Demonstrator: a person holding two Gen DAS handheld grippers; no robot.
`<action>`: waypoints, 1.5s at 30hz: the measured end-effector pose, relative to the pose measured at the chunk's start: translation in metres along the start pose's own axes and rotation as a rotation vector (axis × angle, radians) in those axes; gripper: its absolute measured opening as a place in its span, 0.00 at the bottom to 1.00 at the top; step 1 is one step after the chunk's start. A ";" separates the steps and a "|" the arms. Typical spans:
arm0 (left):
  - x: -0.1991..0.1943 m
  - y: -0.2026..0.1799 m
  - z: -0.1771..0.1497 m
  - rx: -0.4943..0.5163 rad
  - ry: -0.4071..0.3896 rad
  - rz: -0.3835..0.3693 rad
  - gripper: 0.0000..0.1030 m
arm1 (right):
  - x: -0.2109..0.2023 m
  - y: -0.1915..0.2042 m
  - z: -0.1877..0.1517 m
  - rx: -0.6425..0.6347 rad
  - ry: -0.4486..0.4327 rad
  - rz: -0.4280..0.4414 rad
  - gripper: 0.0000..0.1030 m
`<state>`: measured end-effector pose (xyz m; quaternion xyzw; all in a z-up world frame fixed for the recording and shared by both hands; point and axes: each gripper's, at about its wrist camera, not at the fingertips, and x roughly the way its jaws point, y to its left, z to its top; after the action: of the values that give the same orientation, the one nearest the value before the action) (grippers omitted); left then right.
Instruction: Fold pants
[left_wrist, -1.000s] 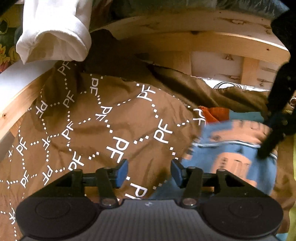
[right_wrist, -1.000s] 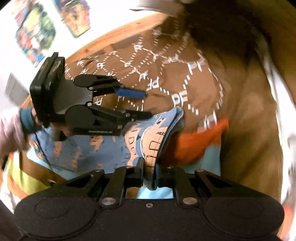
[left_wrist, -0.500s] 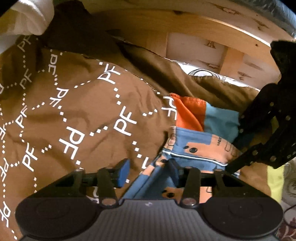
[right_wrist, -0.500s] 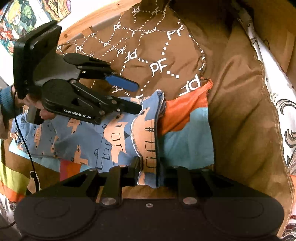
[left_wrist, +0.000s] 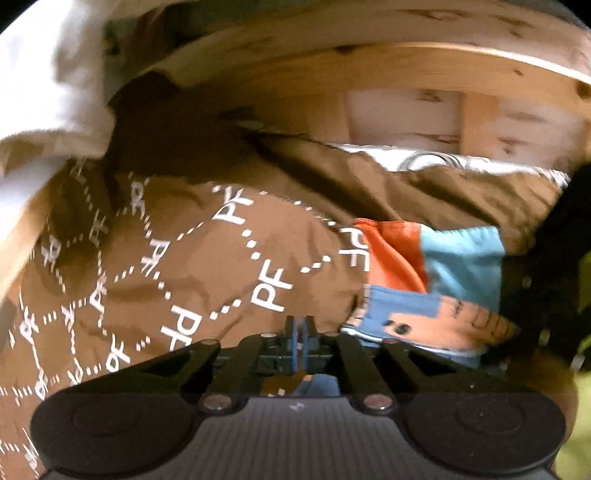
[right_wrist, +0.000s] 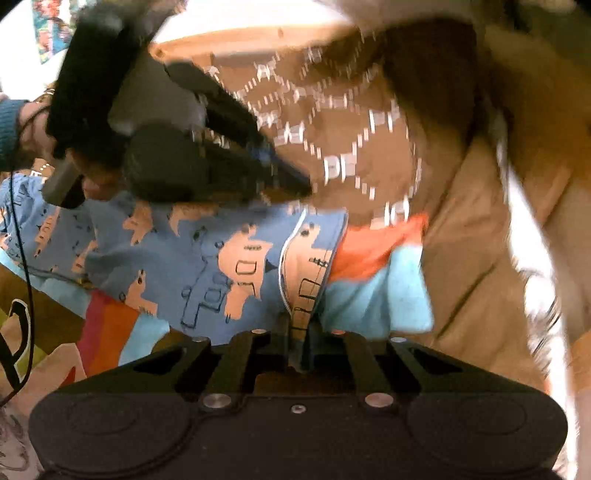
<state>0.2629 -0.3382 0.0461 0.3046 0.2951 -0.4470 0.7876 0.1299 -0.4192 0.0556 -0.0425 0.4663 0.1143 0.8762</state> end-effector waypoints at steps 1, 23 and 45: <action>-0.002 0.007 0.001 -0.037 -0.001 -0.015 0.14 | 0.005 -0.007 -0.003 0.043 0.004 0.017 0.18; -0.171 0.182 -0.234 -0.377 0.228 0.336 0.84 | 0.002 0.015 0.044 0.015 -0.137 0.006 0.70; -0.128 0.102 -0.108 -0.161 -0.042 0.100 0.89 | -0.001 0.007 0.003 0.075 -0.205 0.073 0.76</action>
<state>0.2775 -0.1485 0.0931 0.2452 0.2983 -0.3883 0.8368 0.1306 -0.4116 0.0583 0.0193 0.3795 0.1326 0.9155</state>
